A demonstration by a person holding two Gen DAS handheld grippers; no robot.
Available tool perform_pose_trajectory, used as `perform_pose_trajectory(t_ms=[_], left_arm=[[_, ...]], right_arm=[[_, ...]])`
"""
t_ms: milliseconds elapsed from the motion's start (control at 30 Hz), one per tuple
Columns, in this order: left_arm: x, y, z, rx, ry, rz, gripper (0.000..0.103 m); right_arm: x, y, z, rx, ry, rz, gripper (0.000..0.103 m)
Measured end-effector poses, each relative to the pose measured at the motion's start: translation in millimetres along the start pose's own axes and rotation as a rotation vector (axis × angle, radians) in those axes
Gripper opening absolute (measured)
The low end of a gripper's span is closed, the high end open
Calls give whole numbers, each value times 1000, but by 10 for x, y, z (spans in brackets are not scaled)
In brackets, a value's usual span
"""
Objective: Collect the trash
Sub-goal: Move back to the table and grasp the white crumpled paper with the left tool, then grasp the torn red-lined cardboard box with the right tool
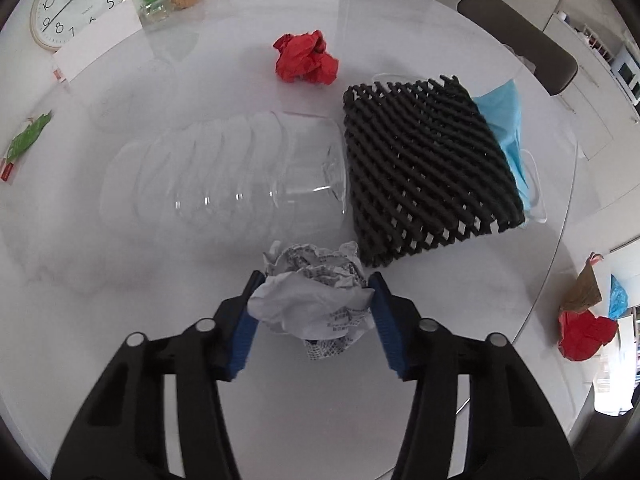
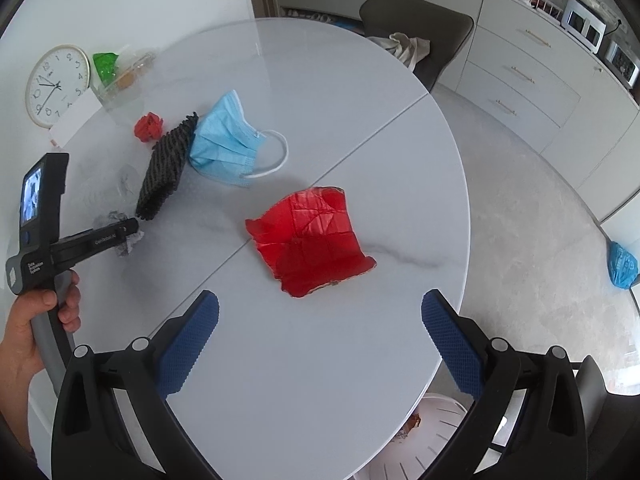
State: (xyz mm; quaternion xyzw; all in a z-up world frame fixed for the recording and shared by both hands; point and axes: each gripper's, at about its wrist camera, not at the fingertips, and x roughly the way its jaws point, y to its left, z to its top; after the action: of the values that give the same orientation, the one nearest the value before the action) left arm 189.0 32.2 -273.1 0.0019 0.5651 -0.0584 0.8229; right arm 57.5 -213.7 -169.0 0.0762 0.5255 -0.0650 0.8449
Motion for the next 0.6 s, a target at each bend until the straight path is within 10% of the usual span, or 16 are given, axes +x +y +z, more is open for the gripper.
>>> perform_pose_trajectory(t_ms=[467, 600], left_arm=[[-254, 53, -141, 22, -18, -23, 45], [-396, 72, -237, 49, -24, -44, 45]], right_arm=[[487, -218, 127, 35, 115, -20, 101], [514, -227, 226, -33, 143, 107, 101]])
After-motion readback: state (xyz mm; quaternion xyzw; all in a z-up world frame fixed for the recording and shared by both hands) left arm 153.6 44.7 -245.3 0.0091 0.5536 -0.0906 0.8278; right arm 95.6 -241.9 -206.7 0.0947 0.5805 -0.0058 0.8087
